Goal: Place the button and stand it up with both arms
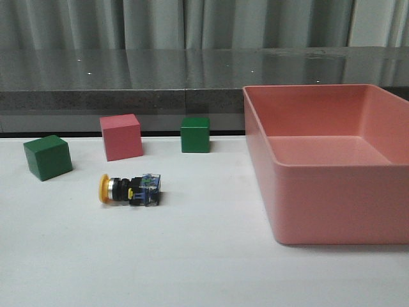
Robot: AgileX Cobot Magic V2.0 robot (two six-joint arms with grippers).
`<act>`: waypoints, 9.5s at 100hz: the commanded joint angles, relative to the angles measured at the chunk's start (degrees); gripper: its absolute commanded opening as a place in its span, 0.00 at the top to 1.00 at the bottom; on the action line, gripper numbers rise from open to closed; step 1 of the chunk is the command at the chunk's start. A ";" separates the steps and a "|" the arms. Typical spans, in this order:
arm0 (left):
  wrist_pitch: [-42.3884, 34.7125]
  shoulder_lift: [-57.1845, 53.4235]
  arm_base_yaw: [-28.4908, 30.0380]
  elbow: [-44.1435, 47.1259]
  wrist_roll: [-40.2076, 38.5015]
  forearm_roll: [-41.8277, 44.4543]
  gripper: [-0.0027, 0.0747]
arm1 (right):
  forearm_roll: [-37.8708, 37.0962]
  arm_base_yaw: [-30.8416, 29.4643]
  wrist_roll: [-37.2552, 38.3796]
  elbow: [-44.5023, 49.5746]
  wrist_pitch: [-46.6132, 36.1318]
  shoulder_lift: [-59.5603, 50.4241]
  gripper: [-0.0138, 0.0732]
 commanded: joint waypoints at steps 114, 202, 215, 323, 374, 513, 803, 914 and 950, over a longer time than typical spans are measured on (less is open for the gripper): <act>-19.72 -1.71 -2.12 1.98 -0.10 -17.25 0.45 | 1.19 -12.53 0.63 40.24 -21.72 -48.61 0.91; 19.41 61.77 -2.22 -49.98 23.29 -12.30 0.18 | 1.25 -12.53 0.63 40.24 -21.98 -48.61 0.91; 21.97 73.15 -2.22 -56.78 31.52 -16.78 0.18 | 1.30 -12.53 0.63 40.24 -21.98 -48.61 0.91; 55.26 96.32 10.07 -67.60 115.14 -82.61 0.18 | 1.30 -12.53 0.63 40.24 -21.97 -48.61 0.91; 65.06 107.02 9.73 -67.60 132.08 -85.98 0.30 | 1.30 -12.53 0.63 40.24 -21.92 -48.61 0.91; 60.01 122.43 4.83 -67.60 137.49 -86.21 0.78 | 1.30 -12.53 0.63 40.24 -21.97 -48.61 0.91; 52.79 109.39 -30.24 -83.68 64.00 18.98 0.26 | 1.30 -12.53 0.63 40.24 -22.26 -48.61 0.91; 30.00 62.67 -2.04 -58.22 33.58 -9.63 0.99 | 1.30 -12.53 0.63 40.24 -22.33 -48.61 0.91; 13.63 38.45 -2.04 -32.58 33.58 -21.31 0.99 | 1.30 -12.53 0.63 40.24 -22.33 -48.61 0.91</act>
